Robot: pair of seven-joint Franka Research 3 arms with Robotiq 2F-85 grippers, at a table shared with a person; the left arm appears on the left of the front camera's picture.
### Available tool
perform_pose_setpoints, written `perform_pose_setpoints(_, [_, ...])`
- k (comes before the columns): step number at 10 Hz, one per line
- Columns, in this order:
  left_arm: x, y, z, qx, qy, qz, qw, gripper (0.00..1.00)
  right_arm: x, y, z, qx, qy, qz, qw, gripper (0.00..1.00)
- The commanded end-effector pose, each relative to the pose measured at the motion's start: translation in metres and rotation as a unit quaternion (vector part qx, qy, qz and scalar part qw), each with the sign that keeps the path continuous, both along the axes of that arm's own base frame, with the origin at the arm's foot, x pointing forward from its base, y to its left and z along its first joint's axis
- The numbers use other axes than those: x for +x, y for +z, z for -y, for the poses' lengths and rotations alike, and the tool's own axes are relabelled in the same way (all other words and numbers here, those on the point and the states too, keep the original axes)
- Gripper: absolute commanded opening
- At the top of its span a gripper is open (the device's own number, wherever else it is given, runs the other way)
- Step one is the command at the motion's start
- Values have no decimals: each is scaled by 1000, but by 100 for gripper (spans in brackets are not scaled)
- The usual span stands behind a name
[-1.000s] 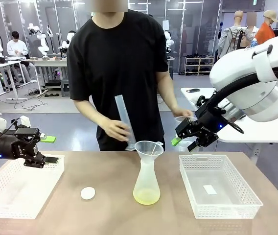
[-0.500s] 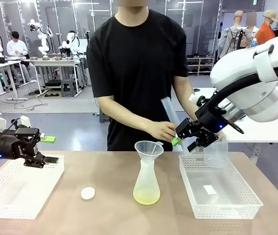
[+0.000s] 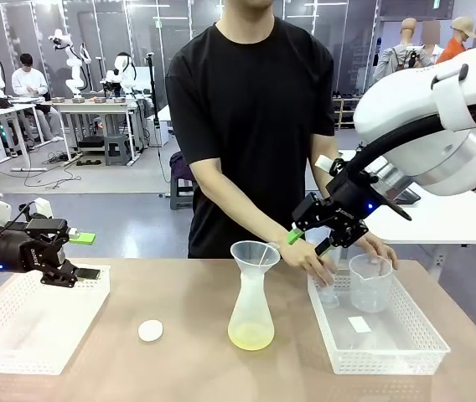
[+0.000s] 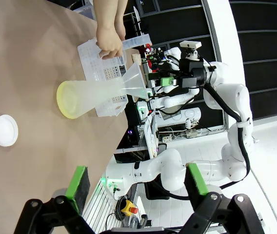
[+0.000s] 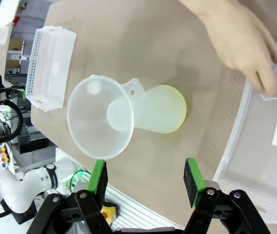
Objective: Prepare the solutions needed for the experiment.
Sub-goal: Once the solution is in the Big flask , pick up the Plastic Funnel and place it back into the right Organizing basket.
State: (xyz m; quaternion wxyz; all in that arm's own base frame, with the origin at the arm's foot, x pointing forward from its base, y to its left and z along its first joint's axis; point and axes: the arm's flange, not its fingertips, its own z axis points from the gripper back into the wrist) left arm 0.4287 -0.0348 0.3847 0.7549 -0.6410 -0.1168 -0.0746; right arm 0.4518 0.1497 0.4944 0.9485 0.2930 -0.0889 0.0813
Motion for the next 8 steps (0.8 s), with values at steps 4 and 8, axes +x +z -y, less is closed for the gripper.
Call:
perform_pose_setpoints(4, [0, 2, 0, -2, -1, 6, 1000, 100, 3, 17, -40, -42, -72, -35, 996, 79])
perform_pose_setpoints(8, [0, 2, 0, -2, -1, 6, 1000, 100, -2, 15, -29, -27, -39, -24, 999, 79])
